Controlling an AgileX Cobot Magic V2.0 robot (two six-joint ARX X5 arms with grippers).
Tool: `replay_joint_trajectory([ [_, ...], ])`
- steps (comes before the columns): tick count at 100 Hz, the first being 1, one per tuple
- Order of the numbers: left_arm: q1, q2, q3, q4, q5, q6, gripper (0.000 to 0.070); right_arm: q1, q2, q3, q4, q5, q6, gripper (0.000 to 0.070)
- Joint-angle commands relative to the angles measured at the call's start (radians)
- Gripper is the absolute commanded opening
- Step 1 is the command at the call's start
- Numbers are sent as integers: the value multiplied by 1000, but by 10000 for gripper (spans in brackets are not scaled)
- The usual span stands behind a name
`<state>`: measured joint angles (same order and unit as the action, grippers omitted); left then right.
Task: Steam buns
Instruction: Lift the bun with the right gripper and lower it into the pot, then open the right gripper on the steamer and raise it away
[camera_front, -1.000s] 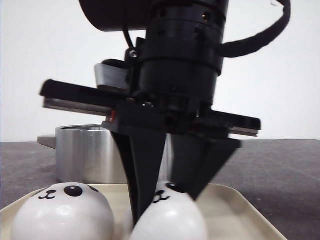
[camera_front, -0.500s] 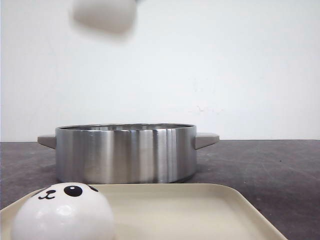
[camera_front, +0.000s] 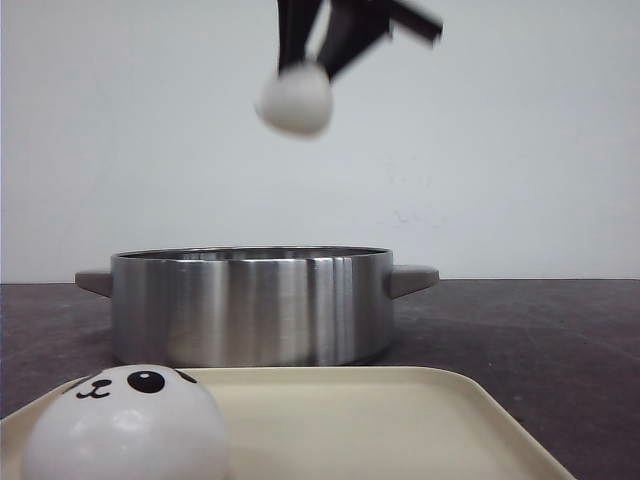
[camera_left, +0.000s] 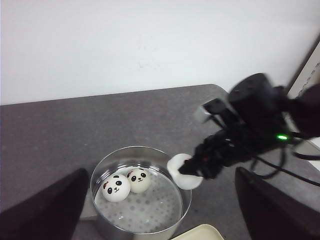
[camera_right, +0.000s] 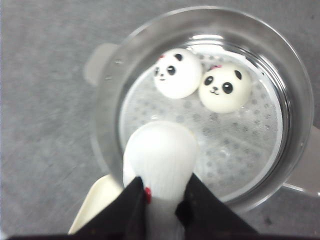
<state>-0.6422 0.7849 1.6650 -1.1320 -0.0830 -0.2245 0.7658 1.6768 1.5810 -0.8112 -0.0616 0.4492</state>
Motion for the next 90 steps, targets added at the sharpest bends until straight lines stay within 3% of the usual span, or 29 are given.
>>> replay_joint_trajectory([
  [1,-7,10,16,10,-12,3,550,-2,50,14,23,-19,-16,7],
  [67,-7,14,16,-1,-26,3,550,-29,326,14,10,-44,-11,17],
  [71,-7,14,16,-1,-26,2,550,-29,326,14,18,-43,-11,51],
  [82,-7,14,16,-1,-26,3,550,-29,326,14,30,-42,2,259],
  [90,-7,14,16,-1,-26,3,550,-31,326,14,26,-41,8,315],
])
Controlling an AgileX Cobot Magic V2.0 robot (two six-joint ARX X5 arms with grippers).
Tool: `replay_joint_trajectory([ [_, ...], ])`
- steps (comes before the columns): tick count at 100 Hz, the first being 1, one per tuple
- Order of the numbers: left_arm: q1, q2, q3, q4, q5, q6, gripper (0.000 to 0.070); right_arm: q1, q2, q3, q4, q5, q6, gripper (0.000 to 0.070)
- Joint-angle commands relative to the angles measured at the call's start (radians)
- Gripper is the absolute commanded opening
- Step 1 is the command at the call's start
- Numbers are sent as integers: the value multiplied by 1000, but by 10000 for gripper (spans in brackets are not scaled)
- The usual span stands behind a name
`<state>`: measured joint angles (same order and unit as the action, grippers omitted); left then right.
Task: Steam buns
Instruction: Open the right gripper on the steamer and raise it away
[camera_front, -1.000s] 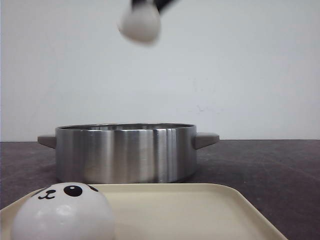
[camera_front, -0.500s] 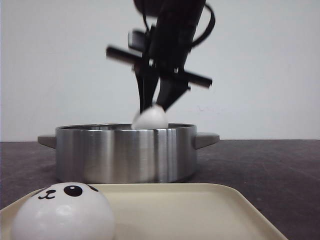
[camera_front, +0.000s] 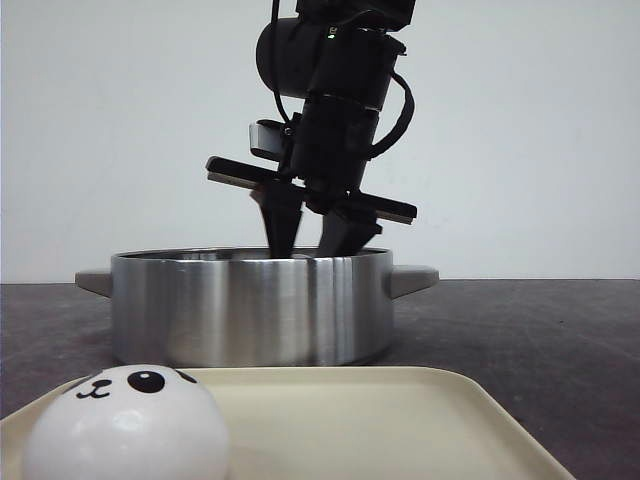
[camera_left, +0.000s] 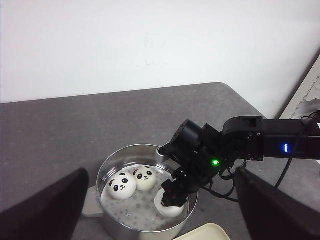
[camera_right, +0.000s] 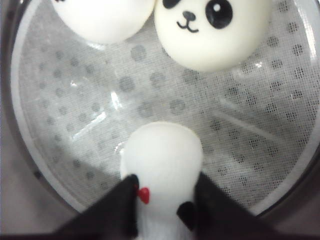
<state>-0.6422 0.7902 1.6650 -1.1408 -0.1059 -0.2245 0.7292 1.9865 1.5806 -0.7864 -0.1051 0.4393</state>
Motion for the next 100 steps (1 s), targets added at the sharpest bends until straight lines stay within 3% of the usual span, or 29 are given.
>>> replay_joint_trajectory([
  [1,-7,9,16,8,-3,3,550,6,16,14,2,2,18,318],
  [7,-7,9,16,7,-3,3,550,5,16,14,0,2,18,365],
  [22,-7,9,16,-2,-3,2,550,5,16,14,-4,0,18,572],
  [55,-7,9,10,-32,-3,-6,550,0,-33,56,-29,2,-35,573],
  [59,-7,9,0,-37,-3,-10,550,1,-61,72,-34,1,-53,530],
  [62,-7,9,-10,-41,-2,-17,550,2,-85,84,-38,1,-64,444],
  [71,-7,9,-67,-51,14,-61,550,19,-187,106,-37,3,-87,0],
  [81,-7,9,-167,-60,85,-113,550,59,-343,110,-26,36,-109,12],
  [100,-17,9,-442,5,218,-184,550,202,-651,110,-25,249,-138,12],
])
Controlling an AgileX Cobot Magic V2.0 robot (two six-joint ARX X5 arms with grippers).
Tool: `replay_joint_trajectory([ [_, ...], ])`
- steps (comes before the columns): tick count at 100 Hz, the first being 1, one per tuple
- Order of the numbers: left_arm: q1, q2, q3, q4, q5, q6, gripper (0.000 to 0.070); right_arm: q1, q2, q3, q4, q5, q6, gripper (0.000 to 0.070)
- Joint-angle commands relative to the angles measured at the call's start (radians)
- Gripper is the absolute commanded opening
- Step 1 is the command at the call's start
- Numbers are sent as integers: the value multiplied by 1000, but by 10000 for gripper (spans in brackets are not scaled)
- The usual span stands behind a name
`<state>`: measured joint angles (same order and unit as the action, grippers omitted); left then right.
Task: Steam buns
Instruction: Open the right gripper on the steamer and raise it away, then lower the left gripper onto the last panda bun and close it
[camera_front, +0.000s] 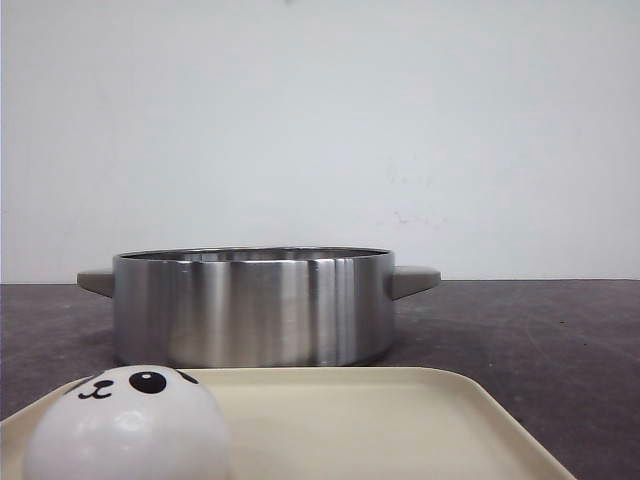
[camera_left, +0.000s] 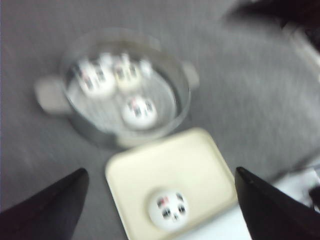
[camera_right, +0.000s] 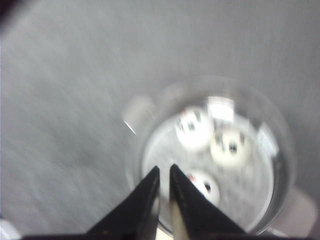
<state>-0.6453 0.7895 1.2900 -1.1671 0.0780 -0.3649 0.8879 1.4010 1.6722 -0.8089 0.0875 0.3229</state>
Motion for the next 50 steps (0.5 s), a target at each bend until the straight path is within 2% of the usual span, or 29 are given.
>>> replay_joint_trajectory([
  [1,-16,10,-84,39,39,-46,550,53,-80,18,-3,64,-21,12],
  [25,-88,72,-379,139,103,-86,551,207,-330,18,-34,233,-16,12],
  [41,-161,176,-429,204,103,-86,551,225,-407,18,-124,337,21,12],
  [50,-197,241,-429,259,103,-100,551,225,-426,18,-177,370,40,12],
])
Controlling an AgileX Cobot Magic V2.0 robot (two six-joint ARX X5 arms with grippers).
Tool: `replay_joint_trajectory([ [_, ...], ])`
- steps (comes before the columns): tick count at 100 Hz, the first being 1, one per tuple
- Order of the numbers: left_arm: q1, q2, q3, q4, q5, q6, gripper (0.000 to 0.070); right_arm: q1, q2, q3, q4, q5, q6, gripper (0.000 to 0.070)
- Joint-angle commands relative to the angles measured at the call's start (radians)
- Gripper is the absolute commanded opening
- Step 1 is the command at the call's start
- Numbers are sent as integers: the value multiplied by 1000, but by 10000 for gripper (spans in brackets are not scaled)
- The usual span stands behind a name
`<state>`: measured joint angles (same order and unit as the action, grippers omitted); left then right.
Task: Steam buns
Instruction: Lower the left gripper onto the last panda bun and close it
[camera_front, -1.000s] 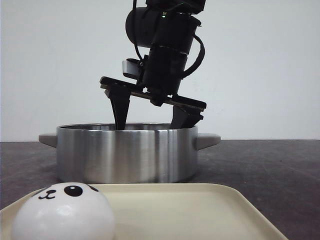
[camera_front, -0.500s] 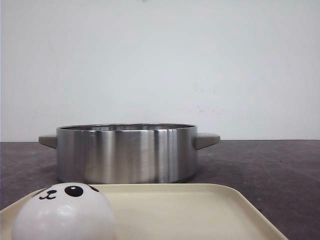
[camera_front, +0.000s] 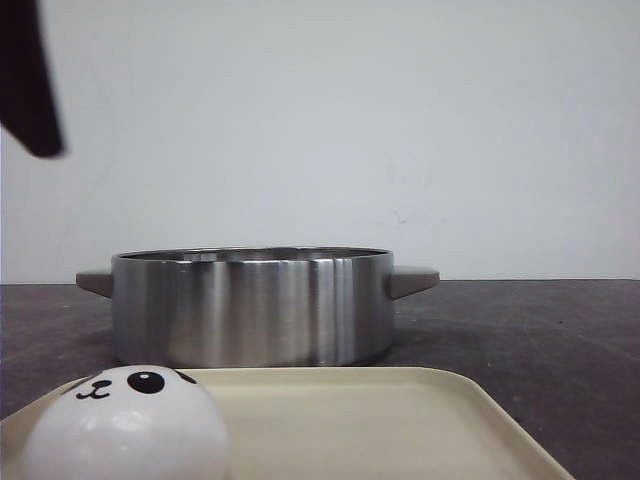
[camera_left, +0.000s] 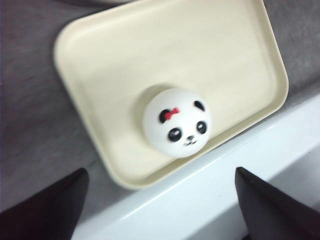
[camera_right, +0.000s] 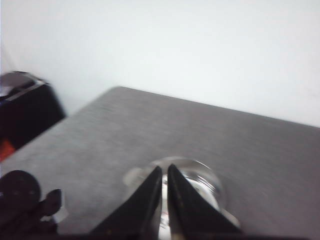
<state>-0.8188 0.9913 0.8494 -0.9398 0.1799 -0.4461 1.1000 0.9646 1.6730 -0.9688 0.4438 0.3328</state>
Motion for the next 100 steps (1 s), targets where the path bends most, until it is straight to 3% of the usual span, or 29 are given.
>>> replay_joint_trajectory([
  [1,-27,45,12,39,2,-21,551,13,10,17,-22,16,31,12],
  [15,-79,139,12,114,2,-72,551,13,6,17,-61,29,47,12],
  [44,-166,307,12,165,1,-82,554,13,14,17,-64,29,50,12],
  [87,-187,486,12,243,-27,-93,553,13,15,17,-72,55,51,12],
  [96,-187,500,12,248,-27,-93,546,13,15,17,-84,55,52,12],
  [100,-187,504,12,249,-28,-93,505,13,15,17,-90,55,52,12],
])
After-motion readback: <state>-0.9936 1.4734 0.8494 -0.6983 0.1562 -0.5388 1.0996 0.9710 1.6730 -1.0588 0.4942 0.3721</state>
